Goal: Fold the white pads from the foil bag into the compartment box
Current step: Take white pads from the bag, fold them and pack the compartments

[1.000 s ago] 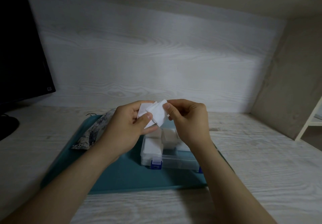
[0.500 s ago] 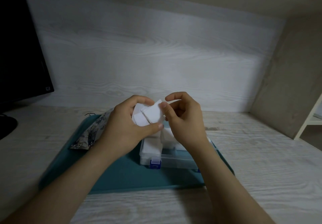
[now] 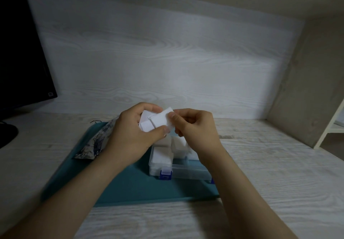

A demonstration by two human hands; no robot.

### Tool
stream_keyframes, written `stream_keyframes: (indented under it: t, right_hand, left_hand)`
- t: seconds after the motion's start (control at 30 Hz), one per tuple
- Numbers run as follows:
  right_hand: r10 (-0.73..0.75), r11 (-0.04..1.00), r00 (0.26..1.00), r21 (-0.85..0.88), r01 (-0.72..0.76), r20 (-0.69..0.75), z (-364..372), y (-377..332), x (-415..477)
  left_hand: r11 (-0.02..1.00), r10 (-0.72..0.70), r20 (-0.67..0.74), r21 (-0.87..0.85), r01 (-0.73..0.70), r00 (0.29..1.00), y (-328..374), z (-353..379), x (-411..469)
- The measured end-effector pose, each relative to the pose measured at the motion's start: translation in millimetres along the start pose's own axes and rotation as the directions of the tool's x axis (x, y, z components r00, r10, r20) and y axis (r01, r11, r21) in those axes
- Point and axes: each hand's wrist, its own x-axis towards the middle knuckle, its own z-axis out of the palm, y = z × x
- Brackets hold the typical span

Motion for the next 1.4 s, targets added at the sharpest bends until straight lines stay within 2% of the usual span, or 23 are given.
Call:
stream_keyframes:
  t: [0.2,0.33,0.43,0.6,0.83,1.03,1.13,1.4]
  right_hand:
    - [0.085,0.994,0.996,0.074,-0.087,0.031,-3.4,1.8,1.6]
    - [0.061,0.996,0.998,0.059,-0.061,-0.008,-1.7,2.4,1.3]
    - [0.018,0.999,1.0,0.037,-0.017,-0.022,-0.6,1.9,1.3]
    - [-0.026,0.999,0.999,0.019,0.026,-0.036,0.0,3.6,2.9]
    - [-0.017,0.995,0.985,0.089,0.033,-0.171,-1.5,0.5,4.8]
    - [-0.208,0.978,0.975,-0.041,0.205,-0.084,-3.3,-5.4,0.6]
    - [-0.218,0.976,0.974,-0.041,0.216,-0.055,0.5,-4.5,0.2]
    - [-0.247,0.967,0.969,-0.065,0.247,0.01,1.3,-2.4,0.4]
  left_hand:
    - [1.0,-0.016,0.029,-0.004,0.016,0.999,-0.8,-0.3,-0.1]
    - [0.97,-0.129,0.058,-0.201,0.138,0.99,4.4,2.5,-0.1]
    - [0.957,-0.149,0.059,-0.242,0.159,0.987,5.3,2.7,1.6]
    - [0.992,-0.069,0.028,-0.108,0.071,0.997,-0.3,-1.0,3.8]
    - [0.999,-0.012,-0.005,-0.052,0.011,1.0,-4.2,-2.4,4.1]
    - [0.998,0.034,-0.068,0.046,-0.031,0.997,-9.0,-2.3,5.5]
    - [0.996,0.036,-0.055,0.082,-0.031,0.998,-9.2,-3.4,5.9]
    - [0.991,-0.071,0.046,-0.111,0.075,0.996,-1.3,-2.9,5.9]
